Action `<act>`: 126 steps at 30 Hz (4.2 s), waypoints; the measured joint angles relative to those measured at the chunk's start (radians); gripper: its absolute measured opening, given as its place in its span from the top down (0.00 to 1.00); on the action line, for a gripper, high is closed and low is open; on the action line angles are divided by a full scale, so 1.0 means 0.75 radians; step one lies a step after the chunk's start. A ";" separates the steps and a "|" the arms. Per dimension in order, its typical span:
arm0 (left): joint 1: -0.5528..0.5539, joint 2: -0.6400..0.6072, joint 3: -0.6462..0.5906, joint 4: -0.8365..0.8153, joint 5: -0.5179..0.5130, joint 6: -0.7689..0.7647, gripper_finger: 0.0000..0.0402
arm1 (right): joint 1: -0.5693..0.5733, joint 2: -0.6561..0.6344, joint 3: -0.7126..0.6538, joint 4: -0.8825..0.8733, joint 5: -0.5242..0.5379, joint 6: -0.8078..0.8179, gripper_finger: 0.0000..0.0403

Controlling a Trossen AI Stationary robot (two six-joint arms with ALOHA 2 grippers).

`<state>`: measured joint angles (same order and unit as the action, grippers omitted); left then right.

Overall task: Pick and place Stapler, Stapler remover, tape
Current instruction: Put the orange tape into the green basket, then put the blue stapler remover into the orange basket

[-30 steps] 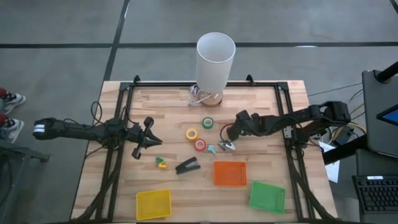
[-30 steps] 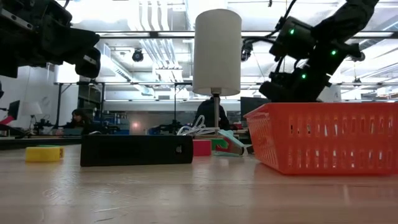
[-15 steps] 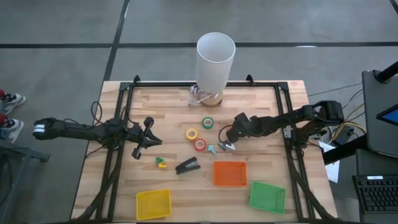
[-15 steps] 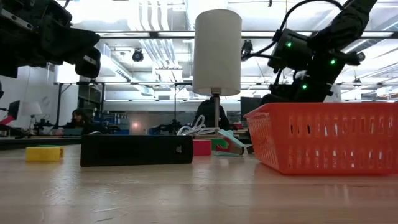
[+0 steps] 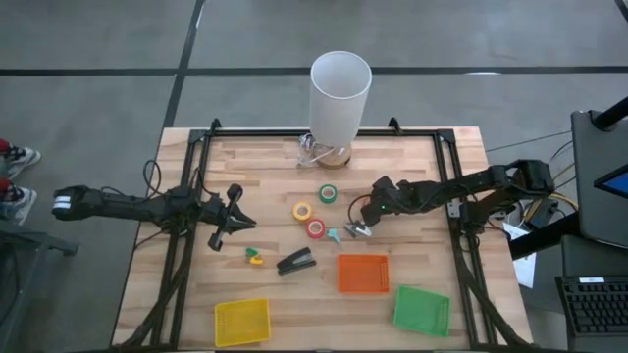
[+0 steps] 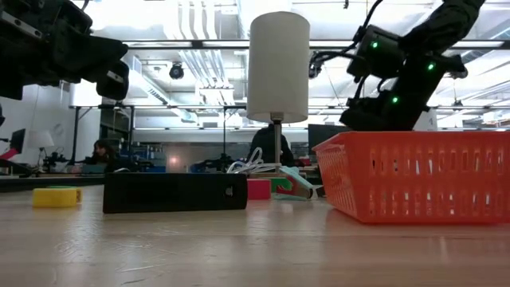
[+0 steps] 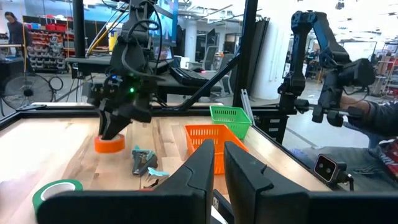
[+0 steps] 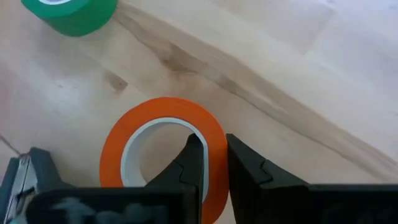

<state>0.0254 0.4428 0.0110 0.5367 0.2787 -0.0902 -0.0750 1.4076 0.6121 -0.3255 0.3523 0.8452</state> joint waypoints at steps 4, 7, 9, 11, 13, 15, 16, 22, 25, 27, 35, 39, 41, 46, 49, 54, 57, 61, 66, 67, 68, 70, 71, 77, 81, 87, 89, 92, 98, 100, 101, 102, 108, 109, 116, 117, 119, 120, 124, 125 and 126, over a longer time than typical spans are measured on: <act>0.000 0.000 0.000 0.000 0.000 0.000 0.90 | 0.018 -0.140 0.001 -0.103 -0.097 -0.006 0.91; 0.000 0.000 0.000 0.000 0.000 0.000 0.90 | 0.092 -0.238 0.001 -0.143 -0.169 0.008 0.90; 0.000 0.000 0.000 0.000 0.000 0.000 0.90 | 0.163 -0.297 0.001 -0.162 -0.201 0.024 0.90; 0.000 0.000 0.000 0.000 0.000 0.000 0.90 | 0.250 -0.349 0.001 -0.165 -0.212 0.064 0.90; 0.001 0.000 0.000 -0.004 0.001 0.000 0.90 | 0.349 -0.392 0.001 -0.174 -0.215 0.117 0.90; 0.000 0.000 0.000 -0.006 0.000 0.000 0.90 | 0.460 -0.419 0.001 -0.173 -0.216 0.155 0.90; 0.001 0.000 0.000 -0.008 0.000 0.000 0.90 | 0.518 -0.429 0.001 -0.175 -0.217 0.169 0.90; 0.000 0.000 0.000 -0.008 0.000 0.000 0.90 | 0.898 -0.428 0.001 -0.125 -0.203 0.283 0.90; 0.000 0.000 0.000 -0.009 0.000 0.000 0.90 | 1.061 -0.401 0.002 -0.058 -0.178 0.385 0.90; 0.000 0.000 0.000 -0.009 0.000 0.000 0.90 | 1.148 -0.383 0.003 -0.029 -0.166 0.485 0.90; 0.000 0.000 0.000 -0.010 0.000 0.000 0.90 | 1.321 -0.204 0.142 -0.169 -0.172 0.770 0.89; 0.001 0.000 0.000 -0.010 0.000 0.000 0.90 | 1.326 -0.075 0.293 -0.451 -0.242 0.831 0.89; 0.000 0.000 0.000 -0.011 0.000 0.000 0.90 | 1.326 -0.009 0.360 -0.537 -0.270 0.832 0.89; 0.001 0.000 0.000 -0.011 0.000 0.000 0.90 | 1.326 0.128 0.504 -0.610 -0.309 0.806 0.87; 0.000 0.000 0.000 -0.011 0.000 0.000 0.90 | 1.325 0.203 0.560 -0.613 -0.315 0.781 0.87; 0.001 0.000 0.000 -0.011 0.000 0.000 0.90 | 1.325 0.319 0.613 -0.713 -0.372 0.783 0.87; 0.000 0.000 0.000 -0.011 0.000 0.000 0.90 | 1.325 0.366 0.634 -0.786 -0.379 0.782 0.86; 0.001 0.000 0.000 -0.011 0.000 0.000 0.90 | 1.325 0.396 0.652 -0.778 -0.378 0.772 0.85; 0.001 0.000 0.000 -0.011 0.000 0.000 0.90 | 1.325 0.412 0.668 -0.774 -0.376 0.768 0.83; 0.001 0.000 0.000 -0.010 0.000 0.000 0.90 | 1.325 0.412 0.666 -0.771 -0.376 0.769 0.82; 0.000 0.000 0.000 -0.010 0.000 0.000 0.90 | 1.325 0.411 0.659 -0.769 -0.375 0.777 0.81; 0.000 0.000 0.000 -0.011 0.000 0.000 0.90 | 1.325 0.409 0.649 -0.772 -0.375 0.791 0.80; 0.000 0.000 0.000 -0.011 0.000 0.000 0.90 | 1.325 0.409 0.646 -0.771 -0.376 0.800 0.79; 0.001 0.000 0.000 -0.010 0.000 0.000 0.90 | 1.324 0.406 0.641 -0.770 -0.376 0.825 0.72; 0.001 0.000 0.000 -0.011 0.000 0.000 0.90 | 1.324 0.392 0.649 -0.782 -0.376 0.823 0.67; 0.001 0.000 0.000 -0.010 0.000 0.000 0.90 | 1.321 0.340 0.687 -0.814 -0.310 0.811 0.61; 0.000 0.000 0.000 -0.010 0.000 0.000 0.90 | 1.315 0.317 0.692 -0.817 -0.194 0.774 0.61; 0.001 0.000 0.000 -0.010 0.000 0.000 0.90 | 1.282 0.289 0.693 -0.815 -0.035 0.731 0.61; 0.000 0.000 0.000 -0.010 -0.001 0.000 0.90 | 1.122 0.251 0.664 -0.815 -0.008 0.619 0.63; 0.000 0.000 0.000 -0.010 0.000 0.000 0.90 | 1.066 0.252 0.664 -0.814 -0.008 0.542 0.62; 0.001 0.000 0.000 -0.010 0.000 0.000 0.90 | 1.039 0.251 0.665 -0.813 -0.008 0.506 0.62; 0.001 0.000 0.000 -0.010 0.000 0.000 0.90 | 1.012 0.251 0.665 -0.812 -0.008 0.469 0.62; 0.000 0.000 0.000 -0.010 0.000 0.000 0.90 | 0.868 0.249 0.666 -0.803 0.023 0.291 0.63; 0.001 0.000 0.000 -0.010 0.000 0.000 0.90 | 0.848 0.249 0.666 -0.803 0.023 0.271 0.64; 0.000 0.000 0.000 -0.010 0.000 0.000 0.90 | 0.732 0.249 0.666 -0.795 0.057 0.114 0.64; 0.000 0.000 0.000 -0.010 0.000 0.000 0.90 | 0.713 0.249 0.666 -0.793 0.065 0.092 0.63; 0.000 0.000 0.000 -0.010 0.000 0.000 0.90 | 0.671 0.249 0.664 -0.784 0.070 0.046 0.63; 0.000 0.000 0.000 -0.010 0.000 0.000 0.90 | 0.651 0.249 0.661 -0.778 0.070 0.022 0.63; 0.000 0.000 0.000 -0.010 0.000 0.000 0.90 | 0.563 0.249 0.641 -0.766 0.072 -0.062 0.66; 0.000 0.000 0.000 -0.010 0.000 0.000 0.90 | 0.540 0.249 0.633 -0.765 0.072 -0.082 0.66; 0.001 0.000 0.000 -0.010 0.000 0.000 0.90 | 0.520 0.249 0.625 -0.765 0.072 -0.103 0.67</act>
<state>0.0257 0.4431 0.0109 0.5289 0.2787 -0.0902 0.3149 1.5944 1.0809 -0.8989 0.4063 0.7679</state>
